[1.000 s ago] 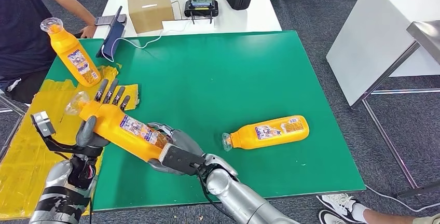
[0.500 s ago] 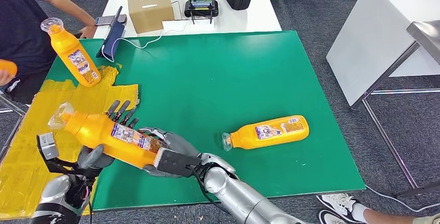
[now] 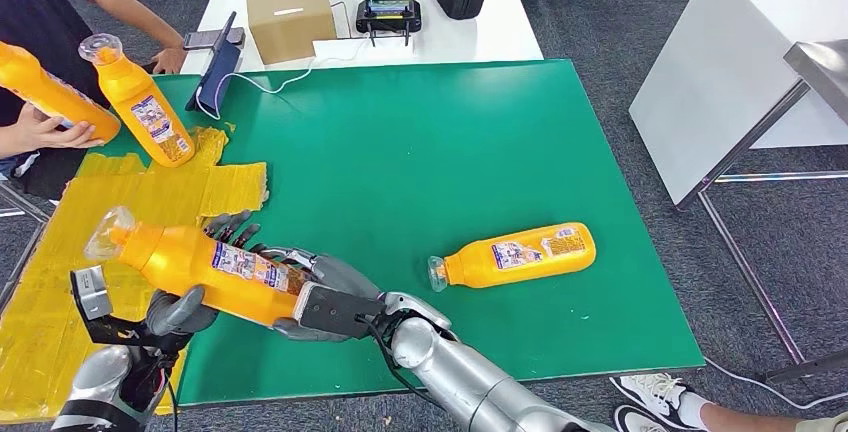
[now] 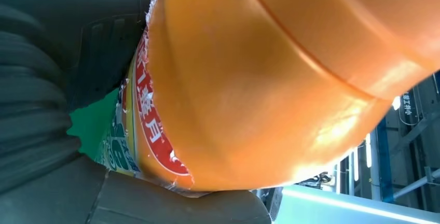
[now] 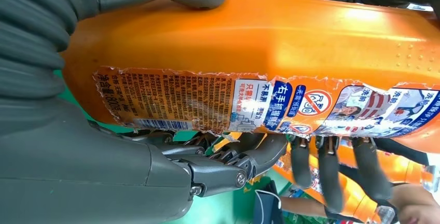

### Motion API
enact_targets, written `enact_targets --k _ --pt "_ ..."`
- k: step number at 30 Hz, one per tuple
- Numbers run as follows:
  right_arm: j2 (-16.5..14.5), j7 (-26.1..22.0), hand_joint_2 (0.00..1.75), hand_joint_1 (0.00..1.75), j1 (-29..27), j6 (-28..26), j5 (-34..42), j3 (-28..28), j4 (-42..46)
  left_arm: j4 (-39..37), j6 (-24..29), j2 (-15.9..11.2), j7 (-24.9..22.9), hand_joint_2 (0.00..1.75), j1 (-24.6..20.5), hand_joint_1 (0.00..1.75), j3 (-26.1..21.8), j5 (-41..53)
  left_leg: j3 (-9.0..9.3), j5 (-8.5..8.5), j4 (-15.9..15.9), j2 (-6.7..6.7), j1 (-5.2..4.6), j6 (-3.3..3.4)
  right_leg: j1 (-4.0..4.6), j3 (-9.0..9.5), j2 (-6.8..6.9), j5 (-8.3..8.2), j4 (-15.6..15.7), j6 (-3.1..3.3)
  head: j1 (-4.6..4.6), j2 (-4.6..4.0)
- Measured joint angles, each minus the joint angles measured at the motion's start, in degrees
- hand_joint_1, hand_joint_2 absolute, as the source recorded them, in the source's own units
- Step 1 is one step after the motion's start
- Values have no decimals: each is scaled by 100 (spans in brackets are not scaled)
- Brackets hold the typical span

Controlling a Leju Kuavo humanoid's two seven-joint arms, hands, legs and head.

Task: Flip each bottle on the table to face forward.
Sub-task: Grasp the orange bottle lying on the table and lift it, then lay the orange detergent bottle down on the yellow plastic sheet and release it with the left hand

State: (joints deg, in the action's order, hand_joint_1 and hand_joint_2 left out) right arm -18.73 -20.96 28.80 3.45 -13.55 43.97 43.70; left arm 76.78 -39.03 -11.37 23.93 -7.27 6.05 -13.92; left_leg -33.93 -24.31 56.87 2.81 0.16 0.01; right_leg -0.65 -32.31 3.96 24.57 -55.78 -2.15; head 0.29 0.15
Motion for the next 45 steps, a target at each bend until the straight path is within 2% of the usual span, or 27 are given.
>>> enact_targets --k 18,19,22,23,25,27,30,33,36,39,45 --pt "-42 0 175 175 36 -13 -3 37 -118 5 59 -17 18 175 13 175 0 -4 0 0 0 0 0 0 0 0 0 0 0 0 -1 0" --pt "-42 0 175 144 40 -17 -5 40 -121 5 73 -17 21 175 13 175 0 -5 0 0 0 0 0 0 0 0 0 0 0 0 -1 0" --pt "-36 24 175 13 60 -60 -19 48 -131 8 279 -19 40 175 8 175 -2 94 1 0 0 0 0 0 0 -1 0 0 0 0 -1 0" --pt "-26 58 175 0 69 -98 -25 46 -133 11 489 -22 71 175 -2 175 -4 277 1 0 0 -1 0 0 0 -1 1 0 0 0 -1 0" --pt "31 149 175 0 85 -198 -27 12 -115 14 1294 -57 150 175 -54 175 -9 1192 1 1 0 -2 0 0 0 -1 2 0 0 0 2 0" --pt "168 229 175 0 90 -263 -19 -76 -5 -12 2367 -137 162 175 -159 175 -51 2587 1 1 0 -1 0 1 0 -1 1 -2 0 0 2 0" --pt "505 324 175 0 92 -257 -6 -288 373 -136 3759 -288 65 175 -332 175 -199 4443 1 3 1 -1 0 3 -1 1 1 -4 0 0 -1 0" --pt "937 402 175 0 149 -114 85 -568 838 -286 4720 -434 -83 175 -371 175 -359 5850 0 4 2 -1 -2 4 -1 2 1 -4 0 -1 0 0" --pt "1457 456 175 0 307 50 186 -935 1297 -402 5339 -585 -238 175 -322 175 -519 6866 -1 4 3 -2 -5 4 -6 1 2 -5 0 -1 0 0" --pt "1941 493 175 0 453 176 199 -1308 1707 -438 5715 -704 -366 175 -201 175 -629 7680 -3 3 3 -4 -7 5 -10 1 4 -4 0 -2 -1 0" --pt "2566 541 175 0 538 358 262 -1763 2165 -448 5896 -809 -586 175 -15 175 -698 8513 -4 1 3 -5 -8 6 -9 0 6 -4 2 -2 -1 0"
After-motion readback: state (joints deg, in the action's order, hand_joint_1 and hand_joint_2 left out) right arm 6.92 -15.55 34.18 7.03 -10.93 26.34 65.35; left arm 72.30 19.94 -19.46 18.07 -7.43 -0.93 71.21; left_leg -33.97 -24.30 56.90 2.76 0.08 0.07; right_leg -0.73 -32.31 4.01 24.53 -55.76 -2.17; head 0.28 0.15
